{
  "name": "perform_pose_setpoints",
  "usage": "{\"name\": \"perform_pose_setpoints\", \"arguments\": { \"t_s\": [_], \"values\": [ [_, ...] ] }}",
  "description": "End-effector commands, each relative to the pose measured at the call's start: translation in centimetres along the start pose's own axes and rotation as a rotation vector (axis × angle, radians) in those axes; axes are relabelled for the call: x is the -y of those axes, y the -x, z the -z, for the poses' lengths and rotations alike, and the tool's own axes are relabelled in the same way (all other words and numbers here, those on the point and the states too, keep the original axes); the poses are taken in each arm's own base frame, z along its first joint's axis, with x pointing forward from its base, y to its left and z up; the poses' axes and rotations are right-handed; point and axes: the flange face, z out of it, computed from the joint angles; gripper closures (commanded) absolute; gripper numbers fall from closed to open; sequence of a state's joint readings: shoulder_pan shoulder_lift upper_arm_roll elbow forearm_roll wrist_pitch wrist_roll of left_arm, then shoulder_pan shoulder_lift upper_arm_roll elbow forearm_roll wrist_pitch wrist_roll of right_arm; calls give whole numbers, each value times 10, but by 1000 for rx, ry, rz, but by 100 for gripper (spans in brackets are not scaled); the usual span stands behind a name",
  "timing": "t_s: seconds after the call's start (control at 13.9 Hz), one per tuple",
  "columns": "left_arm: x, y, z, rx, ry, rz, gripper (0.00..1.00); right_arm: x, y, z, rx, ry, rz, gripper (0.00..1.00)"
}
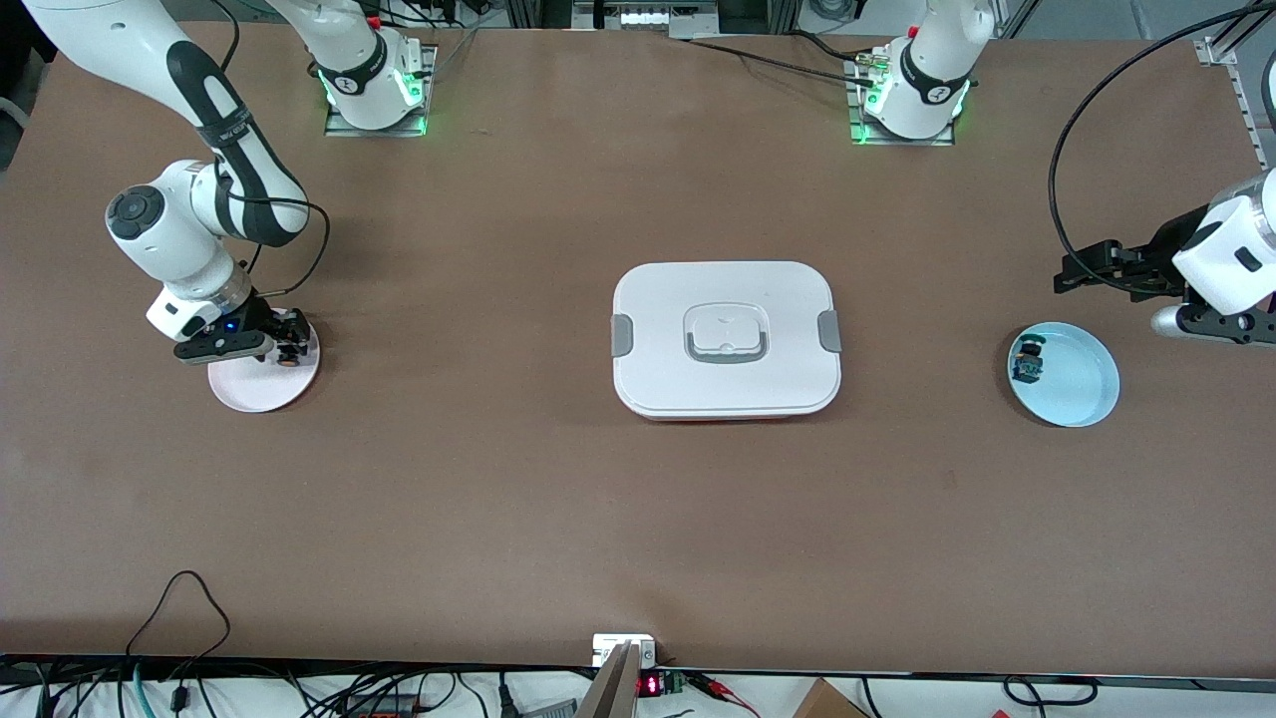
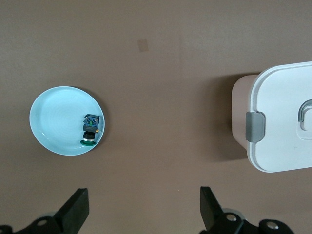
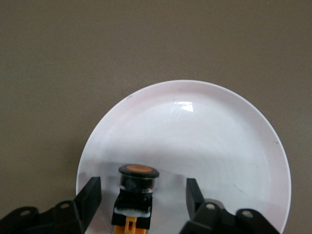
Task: Transfer orange switch to right arm and place
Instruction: 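Open the right gripper and lift it away from the plate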
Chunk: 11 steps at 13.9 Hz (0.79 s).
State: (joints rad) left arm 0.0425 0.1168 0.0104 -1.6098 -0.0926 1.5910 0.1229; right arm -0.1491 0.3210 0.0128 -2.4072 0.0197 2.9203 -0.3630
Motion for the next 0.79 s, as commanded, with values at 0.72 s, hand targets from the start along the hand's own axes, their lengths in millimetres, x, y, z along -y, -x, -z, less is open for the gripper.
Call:
{"name": "perform_pose_setpoints", "arguments": {
  "t_s": [0.72],
  "values": [
    [-13, 28, 37, -23, -124, -6, 0, 20, -77, 234, 225, -80, -33, 0]
  ]
}}
